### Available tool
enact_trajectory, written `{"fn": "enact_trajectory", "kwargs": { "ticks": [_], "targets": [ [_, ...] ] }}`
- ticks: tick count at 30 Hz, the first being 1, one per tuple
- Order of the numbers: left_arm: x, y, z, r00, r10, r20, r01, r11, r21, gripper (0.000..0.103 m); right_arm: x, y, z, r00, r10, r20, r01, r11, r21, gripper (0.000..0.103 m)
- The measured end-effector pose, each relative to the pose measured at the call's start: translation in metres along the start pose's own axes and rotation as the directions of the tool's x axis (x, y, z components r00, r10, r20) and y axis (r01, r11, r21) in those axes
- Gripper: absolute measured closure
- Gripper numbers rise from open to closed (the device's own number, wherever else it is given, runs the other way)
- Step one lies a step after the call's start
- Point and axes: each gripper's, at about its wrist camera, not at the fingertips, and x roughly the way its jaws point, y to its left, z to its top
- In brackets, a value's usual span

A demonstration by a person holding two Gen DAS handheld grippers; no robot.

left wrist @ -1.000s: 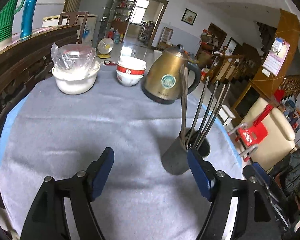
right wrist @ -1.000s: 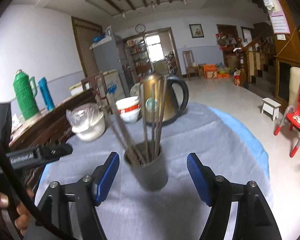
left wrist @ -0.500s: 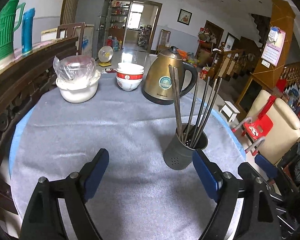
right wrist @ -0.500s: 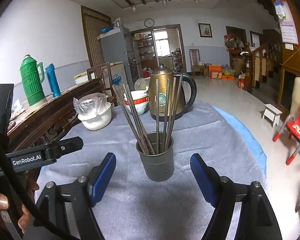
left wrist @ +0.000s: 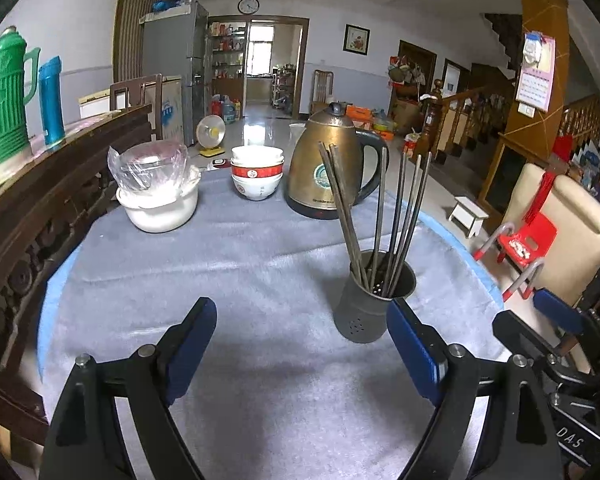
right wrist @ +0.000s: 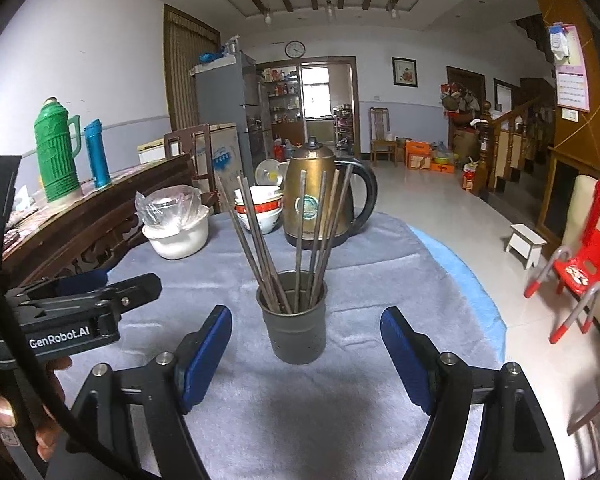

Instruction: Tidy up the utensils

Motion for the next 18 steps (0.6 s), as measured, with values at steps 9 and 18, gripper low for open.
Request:
{"fn": "enact_trajectory", "kwargs": {
  "ticks": [9, 18],
  "targets": [
    [-0.0099, -0.0018, 0.0063, 0.999, 0.029, 0.034, -0.030, 0.999, 0.029, 0.014, -0.0074, 0.0017, 0.0001, 1.000, -0.008, 0.000, 0.008, 1.000, -0.004, 0.023],
    [-0.0058, -0.0075, 0.0098, 0.999, 0.038, 0.023, -0.039, 0.998, 0.053, 0.005, -0.0024, -0.0009, 0.0026, 1.000, -0.013, -0.003, 0.013, 1.000, -0.005, 0.023]
  ]
}}
